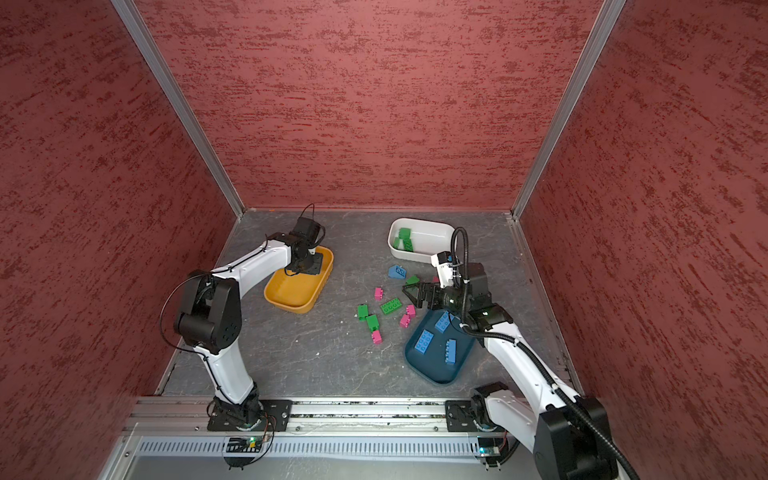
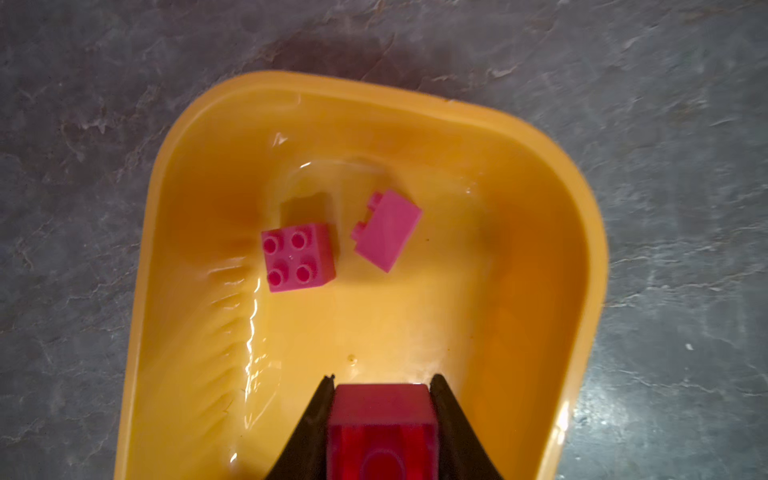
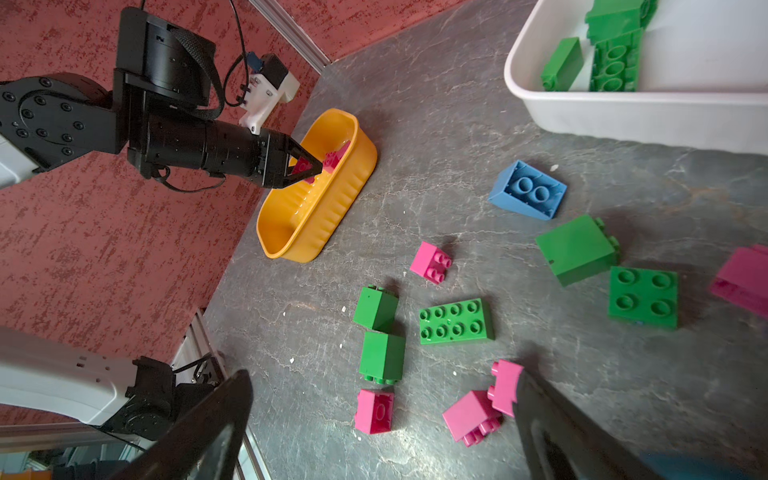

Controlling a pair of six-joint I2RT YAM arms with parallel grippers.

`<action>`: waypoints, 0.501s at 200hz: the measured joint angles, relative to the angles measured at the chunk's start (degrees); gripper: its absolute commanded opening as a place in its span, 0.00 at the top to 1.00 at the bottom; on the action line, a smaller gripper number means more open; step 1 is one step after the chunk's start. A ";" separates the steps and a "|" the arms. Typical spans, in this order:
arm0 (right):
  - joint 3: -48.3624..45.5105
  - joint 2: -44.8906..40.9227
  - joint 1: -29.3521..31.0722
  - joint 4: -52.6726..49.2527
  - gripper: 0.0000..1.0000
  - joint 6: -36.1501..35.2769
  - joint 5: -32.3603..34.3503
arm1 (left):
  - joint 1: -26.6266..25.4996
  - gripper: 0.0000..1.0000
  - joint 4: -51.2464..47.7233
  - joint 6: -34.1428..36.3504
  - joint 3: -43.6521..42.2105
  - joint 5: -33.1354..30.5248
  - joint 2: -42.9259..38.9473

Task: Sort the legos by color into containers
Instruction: 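Carry the pink brick over the yellow tray, then open the left gripper to drop the pink brick into the tray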

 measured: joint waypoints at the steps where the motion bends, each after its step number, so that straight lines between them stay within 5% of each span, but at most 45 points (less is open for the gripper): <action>1: 0.00 0.02 0.02 0.00 0.01 0.00 0.02 | 0.04 0.72 -0.04 0.00 0.00 -0.02 0.00; 51: 0.00 0.74 1.16 0.07 0.01 0.02 1.53 | 1.20 0.70 -0.50 0.02 -0.66 -2.95 0.13; 100: 0.00 0.76 1.38 -0.24 0.01 -0.46 2.49 | 2.91 0.46 -1.36 -0.11 -2.32 -4.46 0.11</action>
